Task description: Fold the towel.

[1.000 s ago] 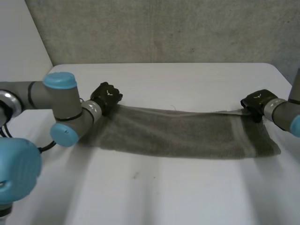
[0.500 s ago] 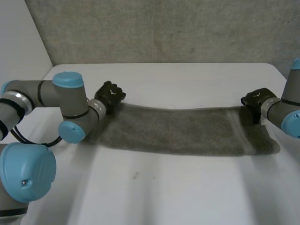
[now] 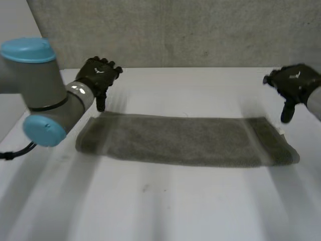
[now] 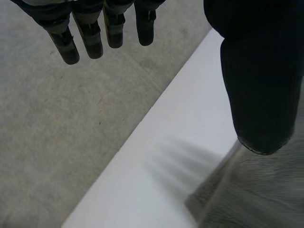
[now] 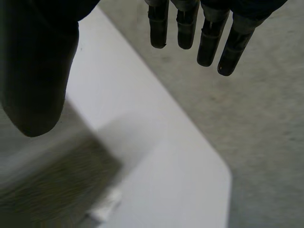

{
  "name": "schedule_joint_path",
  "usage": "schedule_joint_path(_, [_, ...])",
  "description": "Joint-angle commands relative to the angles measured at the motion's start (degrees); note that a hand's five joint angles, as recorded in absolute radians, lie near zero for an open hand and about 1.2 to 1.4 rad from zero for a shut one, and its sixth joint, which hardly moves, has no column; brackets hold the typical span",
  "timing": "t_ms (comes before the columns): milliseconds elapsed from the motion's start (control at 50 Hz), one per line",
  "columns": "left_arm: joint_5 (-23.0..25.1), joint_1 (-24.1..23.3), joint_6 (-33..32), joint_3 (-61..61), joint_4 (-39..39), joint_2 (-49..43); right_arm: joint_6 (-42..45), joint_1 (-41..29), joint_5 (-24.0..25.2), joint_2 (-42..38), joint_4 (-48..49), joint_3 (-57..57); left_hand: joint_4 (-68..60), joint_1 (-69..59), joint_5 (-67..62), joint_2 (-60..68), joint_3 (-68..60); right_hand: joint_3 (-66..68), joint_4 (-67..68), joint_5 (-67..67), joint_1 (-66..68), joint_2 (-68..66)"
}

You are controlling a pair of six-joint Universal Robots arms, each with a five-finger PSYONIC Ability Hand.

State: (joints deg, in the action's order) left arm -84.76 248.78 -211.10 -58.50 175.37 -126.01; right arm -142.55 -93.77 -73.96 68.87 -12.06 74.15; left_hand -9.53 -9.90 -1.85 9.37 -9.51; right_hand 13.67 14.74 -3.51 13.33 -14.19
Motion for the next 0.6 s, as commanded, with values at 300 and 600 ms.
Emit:
schedule_joint_path(300, [0.56, 3.38, 11.59, -40.28, 24.32, 18.0, 6.41, 8.16, 7.52, 4.17, 13.56, 29.91, -0.47, -0.1, 1.85, 0.63, -0.49, 9.53, 8.47, -9.69, 9.87, -9.01])
schedule_joint_path(600, [0.48, 3.03, 12.2, -41.25, 25.2, 18.0, 6.85, 9.65, 7.69, -3.21, 22.35, 29.57, -0.47, -0.1, 1.85, 0.63, -0.49, 66.27, 65.21, -66.43, 66.61, -65.75])
